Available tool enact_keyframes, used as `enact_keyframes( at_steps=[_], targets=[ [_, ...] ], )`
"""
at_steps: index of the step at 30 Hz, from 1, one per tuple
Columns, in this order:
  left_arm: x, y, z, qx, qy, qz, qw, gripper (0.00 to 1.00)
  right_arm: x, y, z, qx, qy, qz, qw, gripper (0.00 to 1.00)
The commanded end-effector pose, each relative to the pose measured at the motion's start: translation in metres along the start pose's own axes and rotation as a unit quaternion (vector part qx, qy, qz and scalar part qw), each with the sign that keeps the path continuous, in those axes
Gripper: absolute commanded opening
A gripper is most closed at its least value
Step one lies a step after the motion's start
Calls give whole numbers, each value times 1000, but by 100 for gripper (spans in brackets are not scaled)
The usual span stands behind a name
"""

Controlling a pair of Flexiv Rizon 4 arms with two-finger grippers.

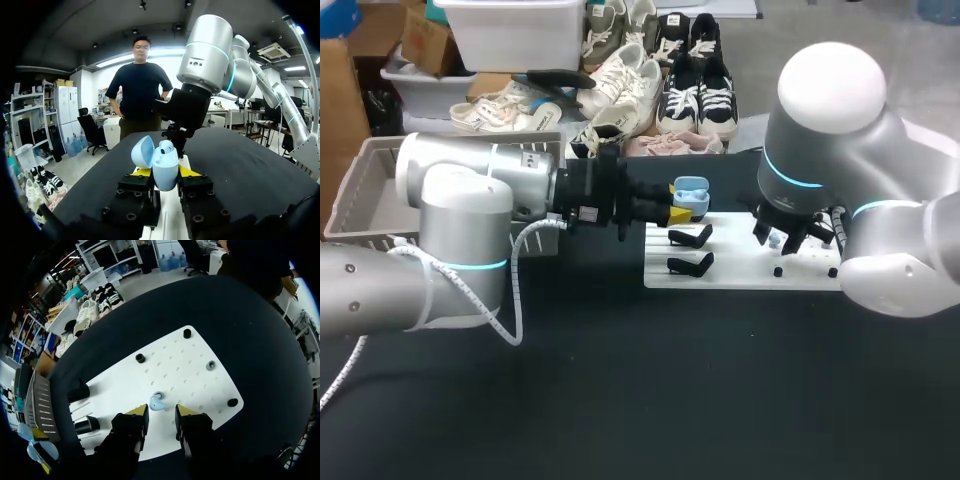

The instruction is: Pick up each earbud case from the left stands, insert the matching earbuds, close the lid, and place the case in the box.

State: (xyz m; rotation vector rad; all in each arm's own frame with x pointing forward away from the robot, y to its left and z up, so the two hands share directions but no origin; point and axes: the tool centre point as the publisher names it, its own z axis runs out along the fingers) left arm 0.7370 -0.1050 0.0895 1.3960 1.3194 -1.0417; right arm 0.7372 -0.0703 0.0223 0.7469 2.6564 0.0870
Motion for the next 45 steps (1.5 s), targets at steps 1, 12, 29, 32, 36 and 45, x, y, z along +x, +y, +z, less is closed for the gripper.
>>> enact_keyframes(
  at_steps=[1, 12, 29, 32, 36, 45],
  targets=[
    [1, 1, 0, 2, -1, 0, 1000, 0, 0, 1, 2, 0, -1, 2, 1000, 31],
    [1, 1, 0, 2, -1, 0, 1000, 0, -1, 3, 4, 2, 0, 1, 1000, 29],
    [1, 1, 0, 2, -1, 0, 1000, 0, -1, 6, 8, 5, 4, 1, 1000, 16],
    [1, 1, 0, 2, -1, 0, 1000, 0, -1, 6, 9, 6, 5, 1, 1000, 2],
    [1, 1, 0, 2, -1, 0, 1000, 0, 0, 6, 9, 5, 5, 2, 1000, 0],
    [1, 1, 0, 2, -1, 0, 1000, 0, 3, 3, -12, 9, -5, -1, 1000, 0]
  ],
)
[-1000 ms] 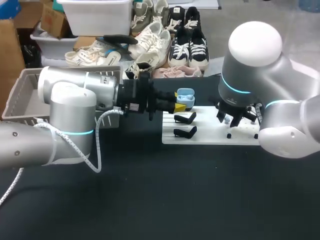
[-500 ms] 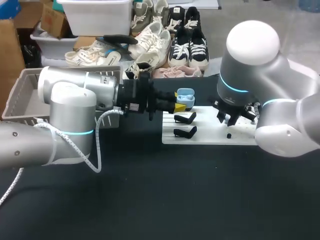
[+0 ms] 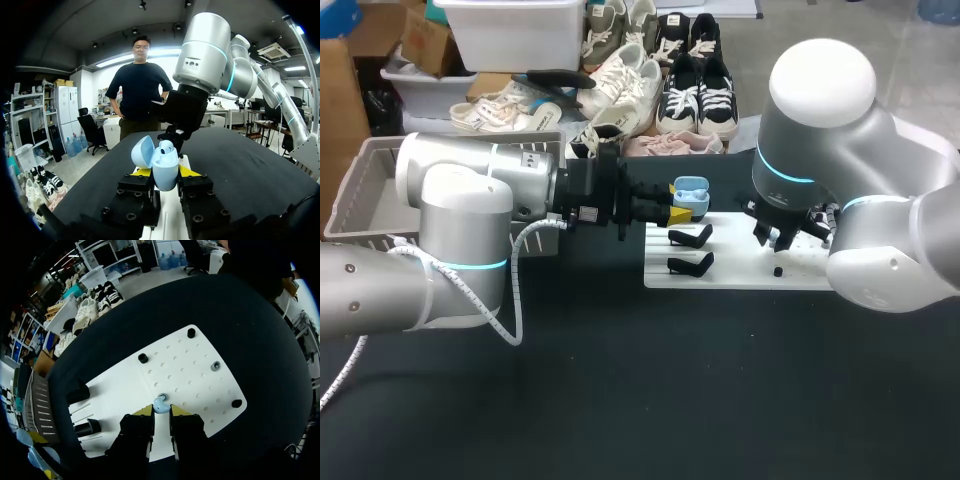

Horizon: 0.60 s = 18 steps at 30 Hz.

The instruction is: Pick up each earbud case from the left stands, insert the matching earbuds, close the lid, and place the case in the box.

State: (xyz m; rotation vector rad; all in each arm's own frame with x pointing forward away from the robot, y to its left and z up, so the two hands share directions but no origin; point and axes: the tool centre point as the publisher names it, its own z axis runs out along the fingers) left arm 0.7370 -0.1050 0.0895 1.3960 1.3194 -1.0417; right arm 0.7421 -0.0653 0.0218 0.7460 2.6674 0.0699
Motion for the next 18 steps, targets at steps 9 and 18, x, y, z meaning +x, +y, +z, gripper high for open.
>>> enact_keyframes(
  at_steps=[9, 18],
  targets=[
    [1, 1, 0, 2, -1, 0, 1000, 0, 11, -10, -47, -3, 16, -40, 999, 0],
    [1, 1, 0, 2, -1, 0, 1000, 0, 19, -12, -81, -41, 52, -159, 985, 0]
  ],
)
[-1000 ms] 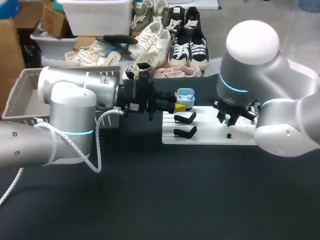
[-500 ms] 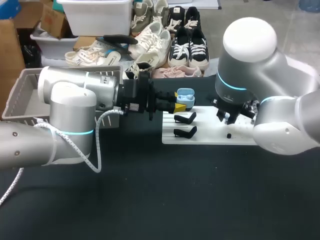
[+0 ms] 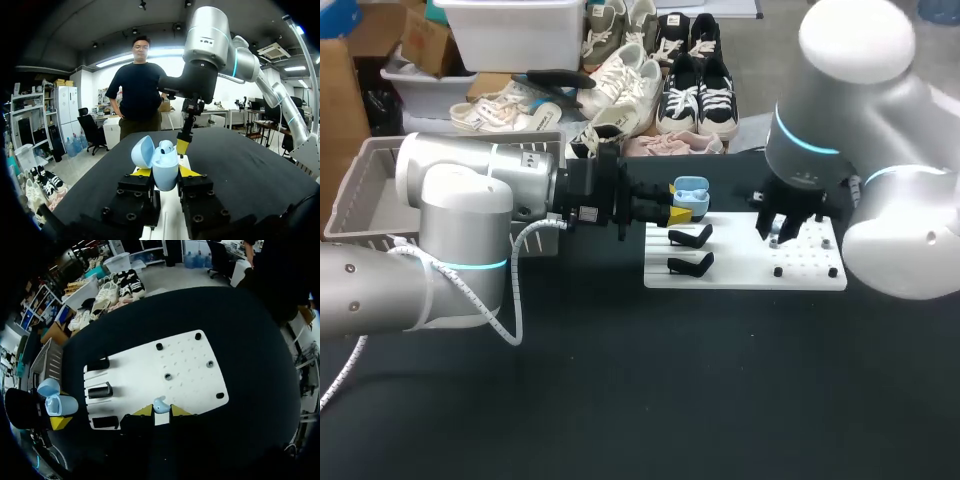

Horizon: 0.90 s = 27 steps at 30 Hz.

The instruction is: Pick up each earbud case from the left stands, insert the matching earbuds, close the lid, and place the case in the box.

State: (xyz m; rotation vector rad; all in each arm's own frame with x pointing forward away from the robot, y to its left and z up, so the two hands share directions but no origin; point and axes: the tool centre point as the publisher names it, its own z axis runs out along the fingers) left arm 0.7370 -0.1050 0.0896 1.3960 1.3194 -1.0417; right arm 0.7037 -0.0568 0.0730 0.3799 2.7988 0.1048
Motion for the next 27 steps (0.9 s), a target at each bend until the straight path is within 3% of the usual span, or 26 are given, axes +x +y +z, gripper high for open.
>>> enact_keyframes(
  at_steps=[1, 6, 15, 27],
  targets=[
    [1, 1, 0, 2, -1, 0, 1000, 0, 6, -6, -23, -20, 14, -45, 999, 0],
    [1, 1, 0, 2, -1, 0, 1000, 0, 10, -7, -36, -13, 27, -100, 995, 0],
    [1, 1, 0, 2, -1, 0, 1000, 0, 20, -2, -54, -37, 50, -185, 981, 0],
    [1, 1, 0, 2, -1, 0, 1000, 0, 18, 20, -79, -63, 57, -285, 955, 0]
  ],
)
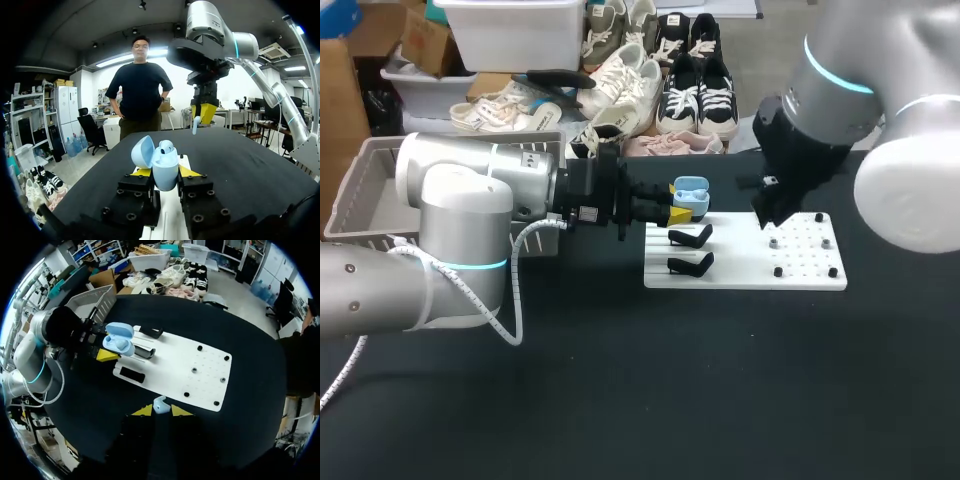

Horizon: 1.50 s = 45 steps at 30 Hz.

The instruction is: Pick up each earbud case from the left stands, insert the matching earbuds, close the lid, and place the case in the box.

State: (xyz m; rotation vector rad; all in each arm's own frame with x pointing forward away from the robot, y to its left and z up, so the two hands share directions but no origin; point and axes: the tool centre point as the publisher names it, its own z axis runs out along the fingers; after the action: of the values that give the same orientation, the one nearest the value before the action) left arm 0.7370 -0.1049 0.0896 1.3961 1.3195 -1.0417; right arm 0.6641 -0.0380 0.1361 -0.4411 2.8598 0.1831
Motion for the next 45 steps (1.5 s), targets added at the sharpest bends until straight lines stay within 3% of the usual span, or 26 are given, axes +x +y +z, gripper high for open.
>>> enact_keyframes(
  at_steps=[1, 21, 32, 45],
  targets=[
    [1, 1, 0, 2, -1, 0, 1000, 0, -8, 4, -8, -2, 9, -22, 1000, 0],
    [1, 1, 0, 2, -1, 0, 1000, 0, -54, 31, -23, -24, -7, -110, 994, 0],
    [1, 1, 0, 2, -1, 0, 1000, 0, -63, 57, -17, -55, -17, -135, 989, 0],
    [1, 1, 0, 2, -1, 0, 1000, 0, -72, 72, -1, -71, -5, -149, 986, 0]
  ],
)
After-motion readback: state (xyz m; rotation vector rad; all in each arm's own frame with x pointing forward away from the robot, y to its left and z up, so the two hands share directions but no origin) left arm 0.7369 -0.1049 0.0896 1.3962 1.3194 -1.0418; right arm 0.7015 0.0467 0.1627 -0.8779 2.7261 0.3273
